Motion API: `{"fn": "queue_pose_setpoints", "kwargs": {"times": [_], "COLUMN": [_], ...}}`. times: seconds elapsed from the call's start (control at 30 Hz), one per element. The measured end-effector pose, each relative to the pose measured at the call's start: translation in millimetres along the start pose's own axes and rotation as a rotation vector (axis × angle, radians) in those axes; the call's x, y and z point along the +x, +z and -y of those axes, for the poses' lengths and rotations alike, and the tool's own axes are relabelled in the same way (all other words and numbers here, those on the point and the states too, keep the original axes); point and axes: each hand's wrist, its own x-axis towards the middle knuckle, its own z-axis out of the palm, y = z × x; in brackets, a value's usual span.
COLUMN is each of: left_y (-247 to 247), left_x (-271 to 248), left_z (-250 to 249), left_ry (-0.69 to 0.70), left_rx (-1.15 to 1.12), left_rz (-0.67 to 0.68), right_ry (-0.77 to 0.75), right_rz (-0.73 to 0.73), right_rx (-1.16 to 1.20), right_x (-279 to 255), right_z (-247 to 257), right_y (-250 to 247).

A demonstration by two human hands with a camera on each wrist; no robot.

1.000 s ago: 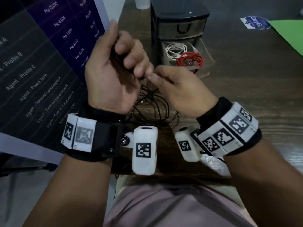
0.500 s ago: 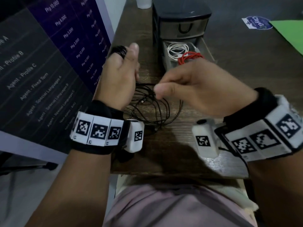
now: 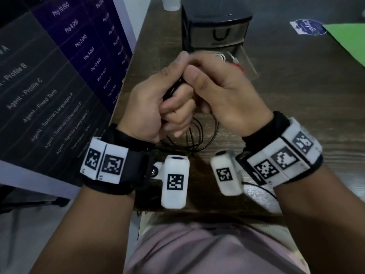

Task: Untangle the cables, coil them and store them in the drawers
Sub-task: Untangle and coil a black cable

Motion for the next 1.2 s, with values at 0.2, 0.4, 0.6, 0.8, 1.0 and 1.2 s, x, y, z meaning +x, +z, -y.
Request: {"fn": "queue_pose_setpoints", "kwargs": {"times": [0.2, 0.4, 0.6, 0.8, 1.0, 1.2], "left_y": [-1, 4, 7, 17, 16, 17], "left_x": [0, 1, 2, 3, 7, 8], "left_z": [0, -6, -6, -5, -7, -2], "left_ry": [-0.027, 0.023, 0.088, 0.099, 0.114, 0.115], "left_rx": [-0.108, 0.049, 0.048, 0.042, 0.030, 0.058], "left_rz": [0.092, -0.014, -0.240, -0.387, -0.382, -0.452], "right_ry": [0.110, 0.069, -0.009, 0.019, -0.053, -0.065], "right_rz": [0.017, 0.051, -0.022, -0.126, -0.186, -0.275], "right_rx": [0.168, 0.376, 0.437, 0.409, 0.304, 0.121], "right_x": [0, -1, 0, 1, -2, -5], "right_z": [5, 12, 15, 12, 9, 4], "right_y": [9, 7, 13, 17, 18, 15]}}
